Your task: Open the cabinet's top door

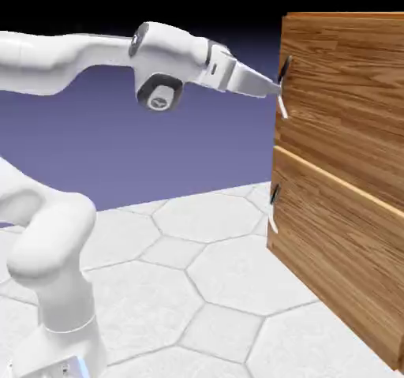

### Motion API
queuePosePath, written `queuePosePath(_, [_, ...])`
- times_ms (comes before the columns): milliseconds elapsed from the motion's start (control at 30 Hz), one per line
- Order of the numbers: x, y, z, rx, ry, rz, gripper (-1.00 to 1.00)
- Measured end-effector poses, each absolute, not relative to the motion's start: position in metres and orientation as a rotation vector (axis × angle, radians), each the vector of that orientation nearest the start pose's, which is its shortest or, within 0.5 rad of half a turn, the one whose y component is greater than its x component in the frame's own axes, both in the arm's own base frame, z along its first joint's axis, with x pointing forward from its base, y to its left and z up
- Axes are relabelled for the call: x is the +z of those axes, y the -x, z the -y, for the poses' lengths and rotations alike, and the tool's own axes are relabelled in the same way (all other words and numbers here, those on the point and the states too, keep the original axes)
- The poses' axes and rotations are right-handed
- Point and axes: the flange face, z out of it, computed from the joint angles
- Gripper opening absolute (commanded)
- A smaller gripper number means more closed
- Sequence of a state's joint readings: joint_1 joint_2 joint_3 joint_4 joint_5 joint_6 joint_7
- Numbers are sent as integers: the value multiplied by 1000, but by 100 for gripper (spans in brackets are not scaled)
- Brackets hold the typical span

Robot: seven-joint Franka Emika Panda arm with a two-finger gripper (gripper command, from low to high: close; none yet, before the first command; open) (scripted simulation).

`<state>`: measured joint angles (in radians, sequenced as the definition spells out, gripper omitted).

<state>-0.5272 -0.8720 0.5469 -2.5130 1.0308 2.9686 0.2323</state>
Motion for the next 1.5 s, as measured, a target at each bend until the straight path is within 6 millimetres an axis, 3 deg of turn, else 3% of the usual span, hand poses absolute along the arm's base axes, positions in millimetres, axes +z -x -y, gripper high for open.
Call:
queuePosePath(267, [671,-355,-64,-1660,1830,-967,0])
queuePosePath(500, [663,-371,-109,-1732,1771,-891,0])
queuePosePath(767, [623,-410,-155,-1777,1747,-811,0])
queuePosePath(1033, [553,-464,-183,-1784,1757,-765,0])
queuePosePath(1067, [553,-464,-183,-1784,1757,-765,0])
queuePosePath(1200, [553,-508,-182,-1784,1757,-765,0])
queuePosePath(1233, [553,-514,-181,-1784,1757,-765,-100])
queuePosePath(1300, [553,-514,-181,-1784,1757,-765,-100])
queuePosePath(1500, [553,-462,-165,-1712,1764,-657,-100])
